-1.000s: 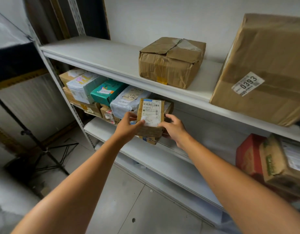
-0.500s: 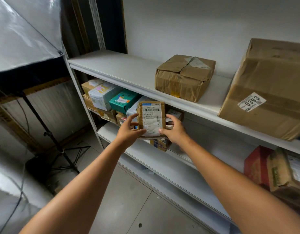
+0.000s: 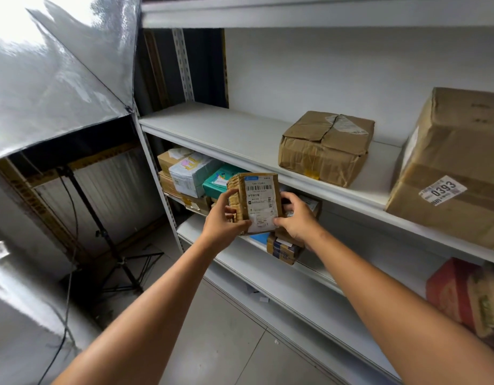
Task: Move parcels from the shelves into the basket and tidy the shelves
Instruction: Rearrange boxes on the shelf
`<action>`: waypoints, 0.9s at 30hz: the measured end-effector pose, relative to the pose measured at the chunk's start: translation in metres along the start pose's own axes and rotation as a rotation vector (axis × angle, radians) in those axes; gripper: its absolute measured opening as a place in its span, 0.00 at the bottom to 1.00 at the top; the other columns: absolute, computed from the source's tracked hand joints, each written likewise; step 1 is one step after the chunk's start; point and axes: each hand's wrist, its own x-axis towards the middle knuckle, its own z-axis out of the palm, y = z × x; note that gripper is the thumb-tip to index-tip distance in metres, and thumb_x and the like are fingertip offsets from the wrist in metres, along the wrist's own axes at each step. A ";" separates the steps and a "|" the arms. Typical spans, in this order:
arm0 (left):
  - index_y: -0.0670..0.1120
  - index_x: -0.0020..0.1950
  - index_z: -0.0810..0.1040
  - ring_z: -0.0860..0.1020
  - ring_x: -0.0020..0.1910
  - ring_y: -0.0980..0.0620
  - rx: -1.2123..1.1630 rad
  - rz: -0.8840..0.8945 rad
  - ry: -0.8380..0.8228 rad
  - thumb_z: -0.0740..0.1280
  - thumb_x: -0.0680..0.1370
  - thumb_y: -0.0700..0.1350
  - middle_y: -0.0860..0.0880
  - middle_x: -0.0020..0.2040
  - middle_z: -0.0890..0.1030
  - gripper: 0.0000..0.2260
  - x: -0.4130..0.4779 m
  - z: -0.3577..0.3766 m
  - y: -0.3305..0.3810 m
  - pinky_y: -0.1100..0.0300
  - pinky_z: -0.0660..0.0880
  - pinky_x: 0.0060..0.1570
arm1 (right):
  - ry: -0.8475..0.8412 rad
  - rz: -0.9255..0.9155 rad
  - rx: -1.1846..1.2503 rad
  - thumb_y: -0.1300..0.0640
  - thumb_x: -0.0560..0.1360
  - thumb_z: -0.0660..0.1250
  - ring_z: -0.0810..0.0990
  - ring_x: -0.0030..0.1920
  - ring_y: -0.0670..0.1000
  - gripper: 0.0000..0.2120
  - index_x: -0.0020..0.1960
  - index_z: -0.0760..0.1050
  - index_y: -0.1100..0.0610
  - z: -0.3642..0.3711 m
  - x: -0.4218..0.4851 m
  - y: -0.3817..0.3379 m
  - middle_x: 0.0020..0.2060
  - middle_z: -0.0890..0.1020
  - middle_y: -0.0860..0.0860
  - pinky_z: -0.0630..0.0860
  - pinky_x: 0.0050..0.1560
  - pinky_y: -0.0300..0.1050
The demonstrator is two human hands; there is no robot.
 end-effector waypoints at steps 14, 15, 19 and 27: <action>0.56 0.71 0.67 0.78 0.50 0.54 0.038 0.020 0.008 0.77 0.70 0.38 0.46 0.54 0.75 0.34 0.000 -0.021 0.012 0.66 0.79 0.34 | -0.052 0.009 0.026 0.70 0.75 0.69 0.75 0.55 0.48 0.35 0.76 0.61 0.49 0.012 0.010 -0.011 0.63 0.78 0.56 0.73 0.35 0.32; 0.56 0.71 0.67 0.79 0.51 0.53 0.022 0.016 0.008 0.76 0.71 0.38 0.46 0.56 0.75 0.34 0.001 -0.023 0.011 0.66 0.79 0.35 | -0.053 0.006 0.034 0.69 0.75 0.69 0.76 0.56 0.49 0.35 0.75 0.62 0.48 0.014 0.010 -0.012 0.63 0.77 0.56 0.74 0.37 0.33; 0.59 0.70 0.65 0.81 0.54 0.48 -0.078 -0.024 0.018 0.76 0.72 0.38 0.44 0.56 0.80 0.33 0.006 -0.032 0.008 0.54 0.83 0.44 | -0.011 -0.070 0.009 0.65 0.74 0.72 0.75 0.63 0.54 0.34 0.73 0.63 0.45 0.022 0.005 -0.018 0.64 0.74 0.55 0.76 0.45 0.39; 0.58 0.71 0.65 0.83 0.50 0.46 -0.305 -0.175 -0.017 0.68 0.76 0.32 0.41 0.56 0.81 0.30 0.012 -0.045 0.008 0.59 0.80 0.35 | 0.092 -0.258 -0.039 0.58 0.70 0.76 0.75 0.53 0.48 0.33 0.69 0.66 0.45 0.041 -0.004 -0.024 0.60 0.73 0.51 0.78 0.48 0.41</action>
